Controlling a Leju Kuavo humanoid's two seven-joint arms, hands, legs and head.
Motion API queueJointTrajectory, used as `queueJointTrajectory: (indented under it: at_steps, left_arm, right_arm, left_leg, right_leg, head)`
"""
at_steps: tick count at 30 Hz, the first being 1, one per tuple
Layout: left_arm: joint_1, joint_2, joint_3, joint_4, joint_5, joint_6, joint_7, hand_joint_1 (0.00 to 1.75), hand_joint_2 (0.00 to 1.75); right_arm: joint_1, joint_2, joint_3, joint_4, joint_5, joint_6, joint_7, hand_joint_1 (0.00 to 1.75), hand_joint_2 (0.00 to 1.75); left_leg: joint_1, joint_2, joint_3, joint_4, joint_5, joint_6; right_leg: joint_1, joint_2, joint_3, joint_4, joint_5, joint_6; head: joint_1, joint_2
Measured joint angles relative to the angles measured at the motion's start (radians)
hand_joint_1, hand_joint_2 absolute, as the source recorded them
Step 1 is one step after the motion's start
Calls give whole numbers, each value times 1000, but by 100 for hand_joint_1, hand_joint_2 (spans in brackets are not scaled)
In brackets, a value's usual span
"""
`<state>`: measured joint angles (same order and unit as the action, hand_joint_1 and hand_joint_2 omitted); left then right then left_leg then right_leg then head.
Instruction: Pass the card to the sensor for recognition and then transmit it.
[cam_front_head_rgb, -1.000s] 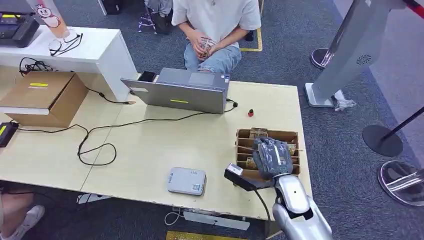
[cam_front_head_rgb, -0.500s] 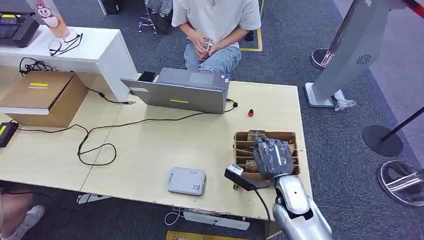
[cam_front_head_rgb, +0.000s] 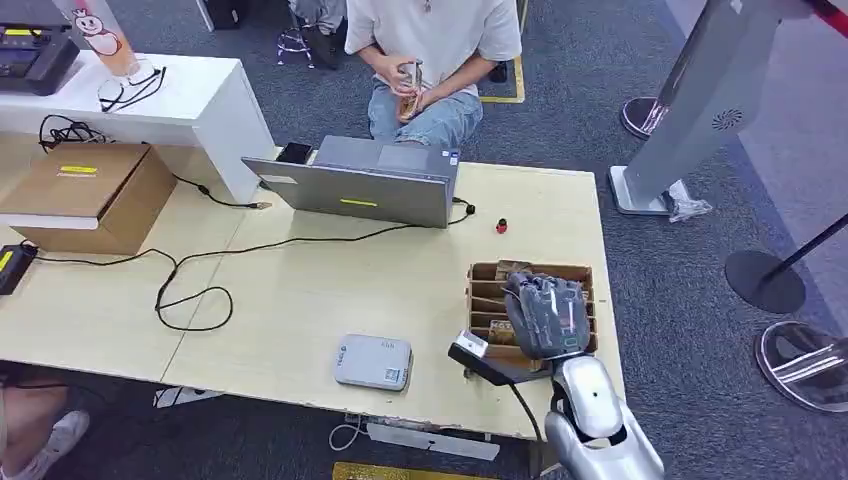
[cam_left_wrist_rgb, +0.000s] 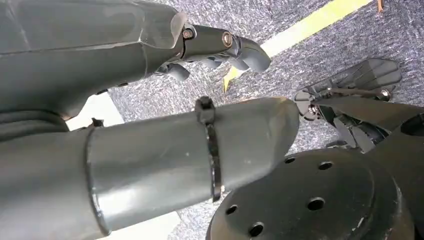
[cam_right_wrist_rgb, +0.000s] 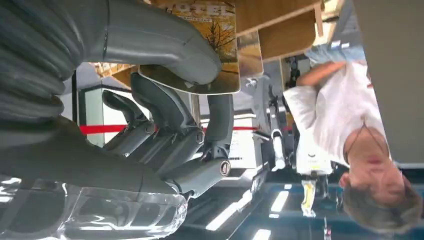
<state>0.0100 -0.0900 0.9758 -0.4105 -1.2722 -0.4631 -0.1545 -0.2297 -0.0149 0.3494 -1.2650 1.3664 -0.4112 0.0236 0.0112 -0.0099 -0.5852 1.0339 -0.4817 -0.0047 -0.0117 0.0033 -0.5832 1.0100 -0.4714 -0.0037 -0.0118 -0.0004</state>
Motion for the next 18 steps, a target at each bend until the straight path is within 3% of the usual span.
queueJointTrajectory:
  at_steps: [18]
  left_arm:
    - [-15, 4, 2, 6, -23, 19, -14, 0, 0]
  right_arm:
    - [48, 0, -25, -125, -15, -129, -45, 175, 175]
  left_leg:
    - [0, 0, 0, 0, 0, 0]
  right_leg:
    - [0, 0, 0, 0, 0, 0]
  head:
    - [0, 0]
